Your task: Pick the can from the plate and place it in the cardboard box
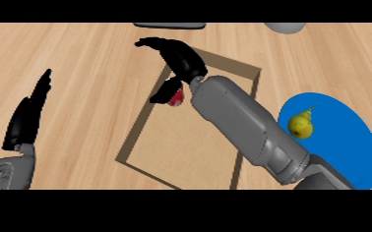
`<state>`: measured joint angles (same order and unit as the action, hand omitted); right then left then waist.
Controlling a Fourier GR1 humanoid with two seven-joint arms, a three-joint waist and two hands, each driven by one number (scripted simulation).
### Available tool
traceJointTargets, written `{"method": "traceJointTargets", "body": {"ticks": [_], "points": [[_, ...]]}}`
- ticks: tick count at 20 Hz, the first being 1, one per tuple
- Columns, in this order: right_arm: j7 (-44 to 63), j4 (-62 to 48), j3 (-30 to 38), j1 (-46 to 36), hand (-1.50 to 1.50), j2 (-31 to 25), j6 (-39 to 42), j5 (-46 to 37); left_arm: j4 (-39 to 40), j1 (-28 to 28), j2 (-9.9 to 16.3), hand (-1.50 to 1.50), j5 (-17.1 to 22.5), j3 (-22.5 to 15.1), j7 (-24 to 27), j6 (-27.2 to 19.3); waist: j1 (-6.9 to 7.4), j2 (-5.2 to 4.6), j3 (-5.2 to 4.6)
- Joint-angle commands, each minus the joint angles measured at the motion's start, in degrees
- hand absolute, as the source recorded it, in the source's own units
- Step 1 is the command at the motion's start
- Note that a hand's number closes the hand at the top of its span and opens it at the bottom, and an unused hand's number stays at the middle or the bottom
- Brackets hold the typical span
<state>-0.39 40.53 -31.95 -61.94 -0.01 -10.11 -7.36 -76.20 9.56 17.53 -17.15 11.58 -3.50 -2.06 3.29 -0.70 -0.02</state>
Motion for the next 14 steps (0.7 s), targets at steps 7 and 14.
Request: {"method": "traceJointTargets", "body": {"ticks": [7, 14], "points": [[-12.33, -1.66, 12.41, -0.17, -1.5, -0.26, -4.44, 10.22, 0.64, -1.69, -0.44, 0.0, -1.15, 0.51, 0.74, -1.73, -2.27, 0.33, 0.04], [-13.87, 0.05, 20.11, 0.67, -1.5, -9.44, 7.74, 15.44, -4.22, -3.64, 0.69, 0.0, -0.49, 1.33, -2.58, -0.52, -2.81, 0.77, 0.06]]}}
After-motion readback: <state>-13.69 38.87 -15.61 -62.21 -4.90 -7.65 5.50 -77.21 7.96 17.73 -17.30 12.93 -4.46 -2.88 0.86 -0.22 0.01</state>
